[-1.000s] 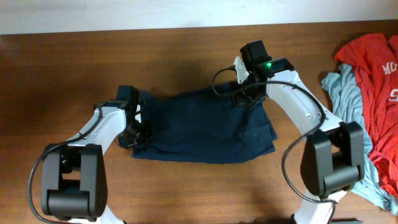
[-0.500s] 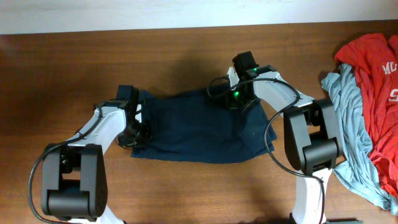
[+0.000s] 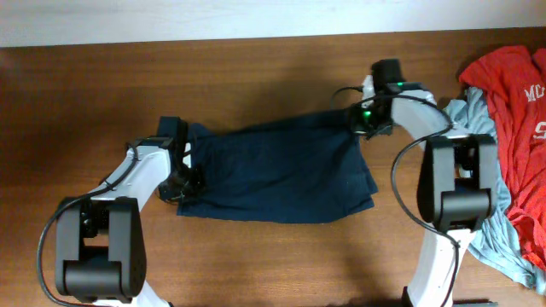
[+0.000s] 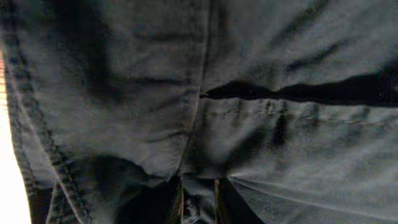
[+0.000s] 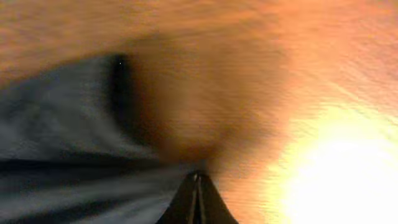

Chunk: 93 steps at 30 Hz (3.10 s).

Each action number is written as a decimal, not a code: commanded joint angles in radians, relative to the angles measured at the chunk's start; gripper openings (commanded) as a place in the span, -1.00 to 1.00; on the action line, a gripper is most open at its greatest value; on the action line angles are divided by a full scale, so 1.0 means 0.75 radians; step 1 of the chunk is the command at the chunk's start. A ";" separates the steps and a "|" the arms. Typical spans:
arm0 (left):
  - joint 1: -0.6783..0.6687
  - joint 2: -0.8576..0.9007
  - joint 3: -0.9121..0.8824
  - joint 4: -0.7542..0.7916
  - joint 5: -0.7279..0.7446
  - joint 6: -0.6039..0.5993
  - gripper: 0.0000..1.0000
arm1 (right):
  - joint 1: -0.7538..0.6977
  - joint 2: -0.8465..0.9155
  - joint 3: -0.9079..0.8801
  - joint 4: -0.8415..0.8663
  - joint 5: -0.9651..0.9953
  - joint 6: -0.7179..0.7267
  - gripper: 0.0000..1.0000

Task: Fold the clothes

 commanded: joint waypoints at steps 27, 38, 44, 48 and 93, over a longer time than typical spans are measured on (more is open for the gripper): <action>-0.074 0.150 0.703 -0.314 0.011 0.485 -0.55 | 0.326 -0.297 0.080 -0.417 -0.249 -0.105 -0.88; -0.141 0.450 0.703 -0.266 -0.002 0.520 -0.72 | 0.546 -0.008 0.080 -0.294 -0.096 -0.130 -0.86; -0.141 0.485 0.703 -0.250 -0.204 0.477 -0.74 | 0.506 0.076 0.080 -0.327 0.092 -0.129 -0.89; -0.123 0.485 0.703 -0.235 -0.420 0.373 -0.72 | 0.435 0.079 0.080 -0.379 0.300 -0.081 -0.89; 0.241 -0.266 1.382 -1.184 -0.445 0.178 0.13 | 0.054 -0.651 0.180 -0.571 -0.192 -0.258 0.29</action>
